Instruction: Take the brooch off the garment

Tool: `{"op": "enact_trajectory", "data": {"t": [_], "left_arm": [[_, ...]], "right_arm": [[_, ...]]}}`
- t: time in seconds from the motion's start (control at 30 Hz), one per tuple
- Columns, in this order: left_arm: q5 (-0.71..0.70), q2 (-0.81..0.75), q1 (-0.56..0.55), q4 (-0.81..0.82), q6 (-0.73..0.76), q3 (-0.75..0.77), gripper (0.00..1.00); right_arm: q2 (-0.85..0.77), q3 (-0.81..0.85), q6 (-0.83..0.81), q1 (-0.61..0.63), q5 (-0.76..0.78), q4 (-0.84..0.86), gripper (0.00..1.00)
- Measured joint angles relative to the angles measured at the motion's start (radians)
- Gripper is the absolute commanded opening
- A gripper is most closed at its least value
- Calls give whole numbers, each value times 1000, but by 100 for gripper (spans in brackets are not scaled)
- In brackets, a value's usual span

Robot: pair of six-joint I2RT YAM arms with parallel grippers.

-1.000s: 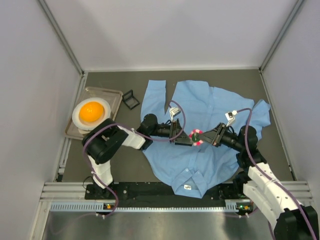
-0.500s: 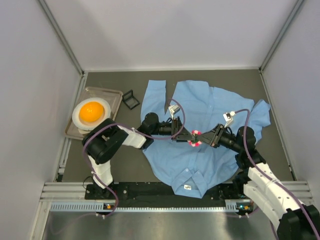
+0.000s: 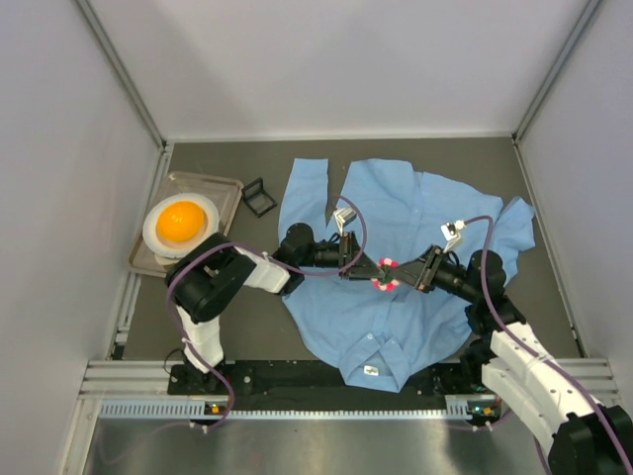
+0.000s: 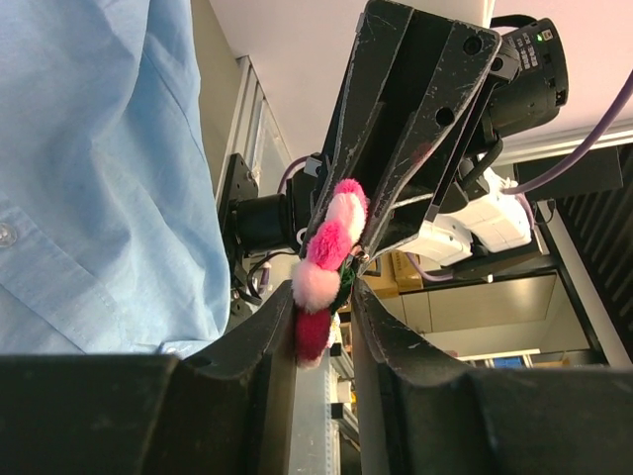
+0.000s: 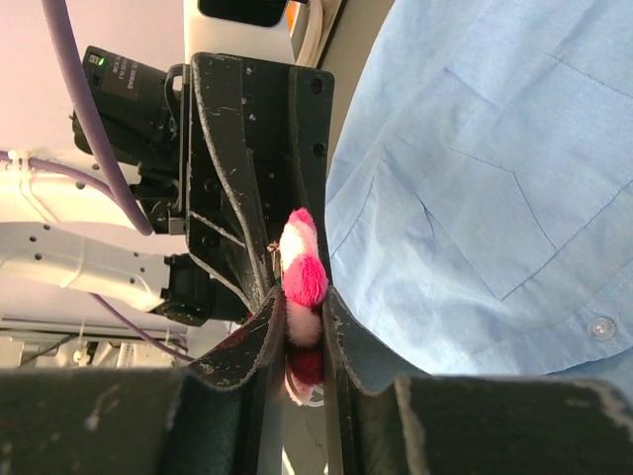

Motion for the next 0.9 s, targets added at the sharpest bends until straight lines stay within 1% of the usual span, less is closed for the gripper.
{"op": "enact_trajectory", "data": {"t": [0.07, 0.13, 0.37, 0.7, 0.9], "left_arm": [[10, 10, 1, 25, -14, 0, 30], [19, 20, 2, 42, -30, 0, 33], [48, 29, 2, 51, -40, 3, 36], [85, 29, 3, 38, -32, 15, 29], [121, 43, 8, 31, -32, 36, 28]], "right_arm": [[0, 0, -7, 0, -5, 0, 0], [2, 0, -13, 0, -10, 0, 0], [23, 5, -31, 0, -35, 0, 0], [34, 9, -51, 9, -50, 0, 0], [48, 22, -70, 13, -50, -8, 0]]}}
